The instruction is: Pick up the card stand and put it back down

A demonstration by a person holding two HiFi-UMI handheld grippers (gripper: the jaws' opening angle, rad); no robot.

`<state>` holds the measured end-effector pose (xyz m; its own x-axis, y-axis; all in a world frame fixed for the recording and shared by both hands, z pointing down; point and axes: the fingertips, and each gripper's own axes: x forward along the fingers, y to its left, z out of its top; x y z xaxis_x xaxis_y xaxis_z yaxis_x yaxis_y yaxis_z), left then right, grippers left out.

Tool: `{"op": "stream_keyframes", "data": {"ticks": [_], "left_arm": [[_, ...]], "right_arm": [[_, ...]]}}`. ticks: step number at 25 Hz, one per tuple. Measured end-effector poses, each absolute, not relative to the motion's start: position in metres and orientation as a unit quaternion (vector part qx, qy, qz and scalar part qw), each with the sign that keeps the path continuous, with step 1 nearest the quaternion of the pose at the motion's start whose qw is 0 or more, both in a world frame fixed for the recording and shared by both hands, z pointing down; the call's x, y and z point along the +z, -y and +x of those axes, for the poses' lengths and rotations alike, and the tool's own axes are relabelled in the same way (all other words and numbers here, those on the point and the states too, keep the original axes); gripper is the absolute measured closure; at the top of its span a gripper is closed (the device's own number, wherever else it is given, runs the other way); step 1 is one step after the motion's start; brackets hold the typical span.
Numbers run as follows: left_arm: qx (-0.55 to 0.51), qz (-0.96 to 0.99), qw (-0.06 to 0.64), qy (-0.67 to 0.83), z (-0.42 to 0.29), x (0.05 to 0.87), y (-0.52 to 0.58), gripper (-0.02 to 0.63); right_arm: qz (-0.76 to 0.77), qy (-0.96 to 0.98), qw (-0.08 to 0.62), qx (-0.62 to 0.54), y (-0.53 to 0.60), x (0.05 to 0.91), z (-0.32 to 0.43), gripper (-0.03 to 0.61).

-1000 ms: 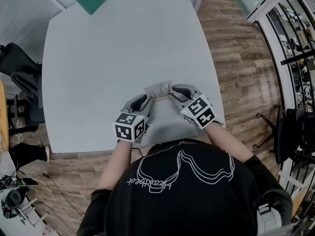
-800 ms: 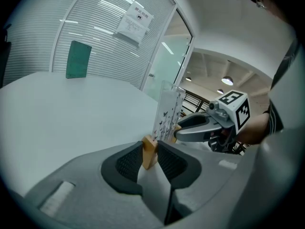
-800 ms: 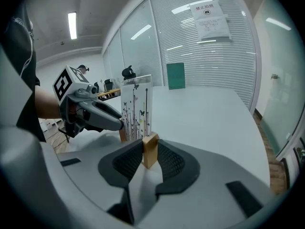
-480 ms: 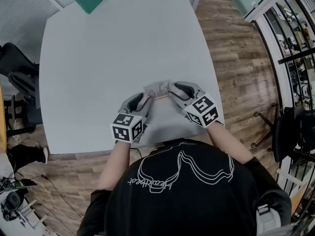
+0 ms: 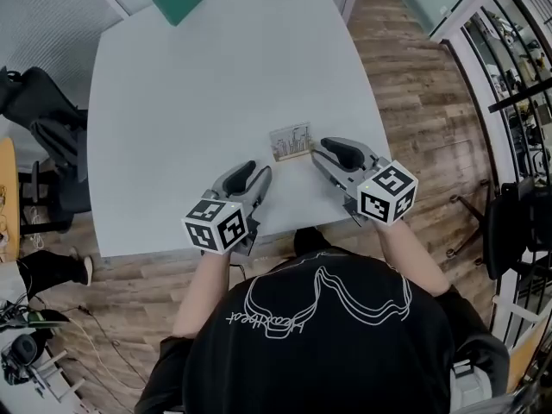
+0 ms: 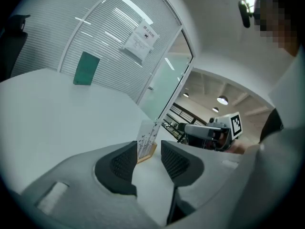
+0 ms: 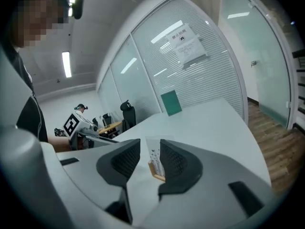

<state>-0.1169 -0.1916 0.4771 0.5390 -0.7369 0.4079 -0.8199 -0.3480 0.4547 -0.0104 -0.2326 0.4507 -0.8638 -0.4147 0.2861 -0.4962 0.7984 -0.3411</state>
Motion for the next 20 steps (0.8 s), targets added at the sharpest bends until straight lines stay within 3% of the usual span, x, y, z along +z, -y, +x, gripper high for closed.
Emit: {"op": "stream_keyframes", "data": {"ticks": [9, 17, 20], "left_arm": [[0.000, 0.870, 0.272, 0.410, -0.096, 0.390, 0.120, 0.466], [-0.009, 0.915, 0.212, 0.343, -0.074, 0.346, 0.056, 0.588], [-0.001, 0.920, 0.194, 0.340, -0.071, 0.342, 0.043, 0.600]], "right_arm": [[0.214, 0.956, 0.018, 0.202, 0.141, 0.380, -0.016, 0.549], [0.188, 0.967, -0.008, 0.169, 0.073, 0.349, -0.021, 0.569], [0.173, 0.970, -0.015, 0.173, 0.053, 0.346, -0.022, 0.569]]}}
